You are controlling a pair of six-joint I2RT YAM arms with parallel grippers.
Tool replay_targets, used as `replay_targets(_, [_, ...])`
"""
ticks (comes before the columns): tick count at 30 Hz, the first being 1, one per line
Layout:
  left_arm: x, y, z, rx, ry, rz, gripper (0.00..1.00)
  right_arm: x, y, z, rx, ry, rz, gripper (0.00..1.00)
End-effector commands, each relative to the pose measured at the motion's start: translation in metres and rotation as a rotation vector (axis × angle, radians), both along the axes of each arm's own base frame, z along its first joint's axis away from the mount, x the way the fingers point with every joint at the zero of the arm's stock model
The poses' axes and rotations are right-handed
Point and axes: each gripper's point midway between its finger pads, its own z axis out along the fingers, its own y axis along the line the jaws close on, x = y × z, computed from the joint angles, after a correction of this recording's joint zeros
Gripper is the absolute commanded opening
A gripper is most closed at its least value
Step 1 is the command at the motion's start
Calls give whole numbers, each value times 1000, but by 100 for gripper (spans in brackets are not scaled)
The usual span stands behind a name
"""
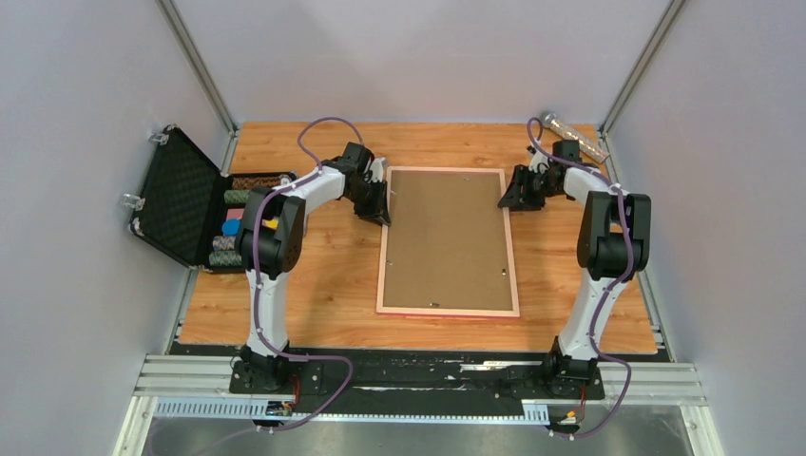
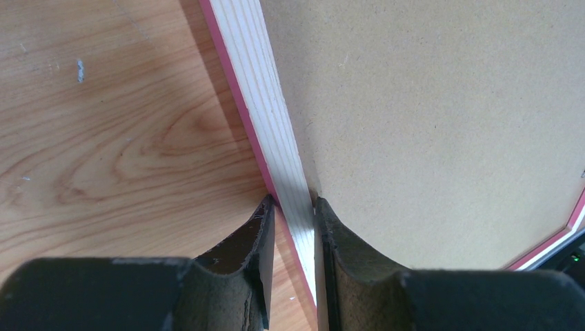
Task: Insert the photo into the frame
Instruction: Install the photo frame at the center of the board.
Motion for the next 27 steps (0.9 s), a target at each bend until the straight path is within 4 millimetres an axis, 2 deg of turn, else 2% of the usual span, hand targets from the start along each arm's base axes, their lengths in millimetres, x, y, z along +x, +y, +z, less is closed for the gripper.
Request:
replay_targets(1, [0,16,-20,69,15,1,0,4,3,16,28,-26,-3,45])
replay_targets(9, [2,18,-12,43,4,4,0,-14,-7,24,-59,-62,6,47])
replay_targets(19, [16,18,-12,57,-33,-10,0,-61,-16,31,-155,-106,52,48])
replay_targets(27, [15,14,-12,30,-13,-43,0,-97,-13,45,-172,-142,89,51])
